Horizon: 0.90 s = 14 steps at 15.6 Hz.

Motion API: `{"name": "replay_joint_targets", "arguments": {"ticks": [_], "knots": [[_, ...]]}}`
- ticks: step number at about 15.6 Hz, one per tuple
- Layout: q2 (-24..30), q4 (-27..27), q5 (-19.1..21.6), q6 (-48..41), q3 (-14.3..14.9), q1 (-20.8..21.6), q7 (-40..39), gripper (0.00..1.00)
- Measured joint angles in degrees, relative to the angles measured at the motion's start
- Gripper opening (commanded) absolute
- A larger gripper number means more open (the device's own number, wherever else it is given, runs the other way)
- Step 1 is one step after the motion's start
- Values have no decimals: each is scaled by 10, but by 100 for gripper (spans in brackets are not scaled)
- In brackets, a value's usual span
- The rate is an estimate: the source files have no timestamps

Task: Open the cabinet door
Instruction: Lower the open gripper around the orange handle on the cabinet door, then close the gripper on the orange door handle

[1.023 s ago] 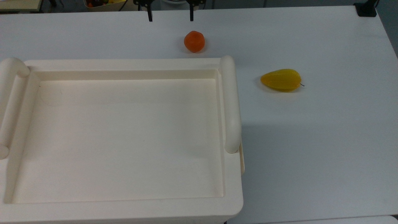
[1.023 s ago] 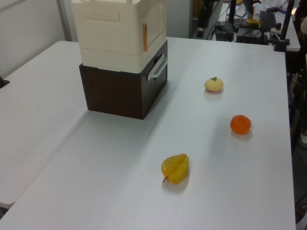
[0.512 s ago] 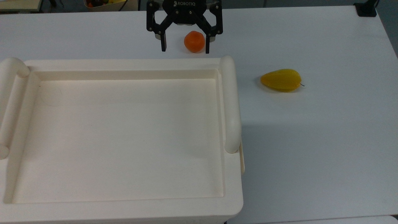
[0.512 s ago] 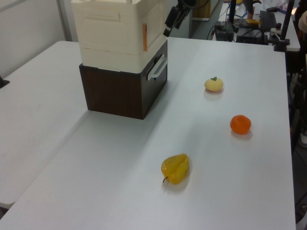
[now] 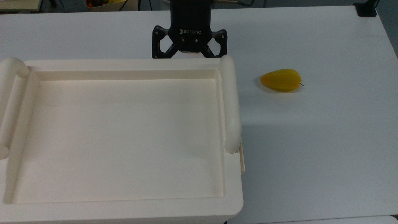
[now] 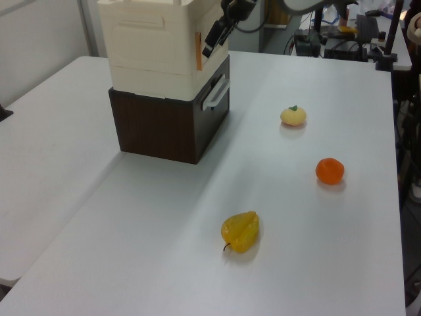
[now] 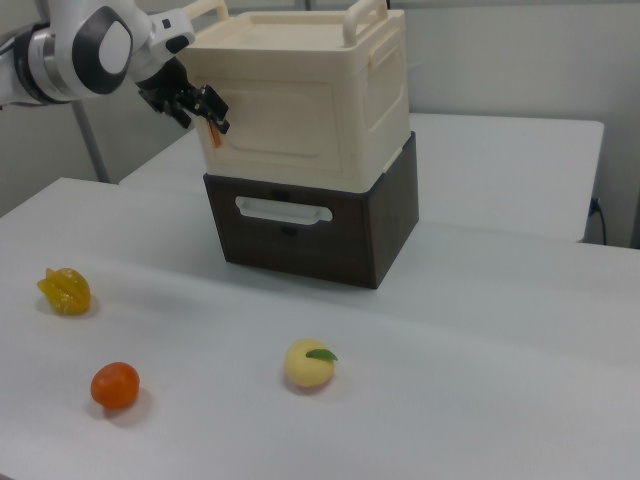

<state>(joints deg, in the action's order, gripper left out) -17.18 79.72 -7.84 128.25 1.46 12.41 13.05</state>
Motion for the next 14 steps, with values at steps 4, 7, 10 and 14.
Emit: {"name": "replay_joint_targets", "arguments": {"ticks": [4, 7, 10, 14], "knots": [[-8, -1, -16, 19, 0, 4, 2, 52], [-9, -2, -26, 19, 0, 4, 3, 41], [-9, -2, -27, 19, 0, 4, 3, 41], [-10, -2, -27, 35, 0, 9, 3, 41]]}}
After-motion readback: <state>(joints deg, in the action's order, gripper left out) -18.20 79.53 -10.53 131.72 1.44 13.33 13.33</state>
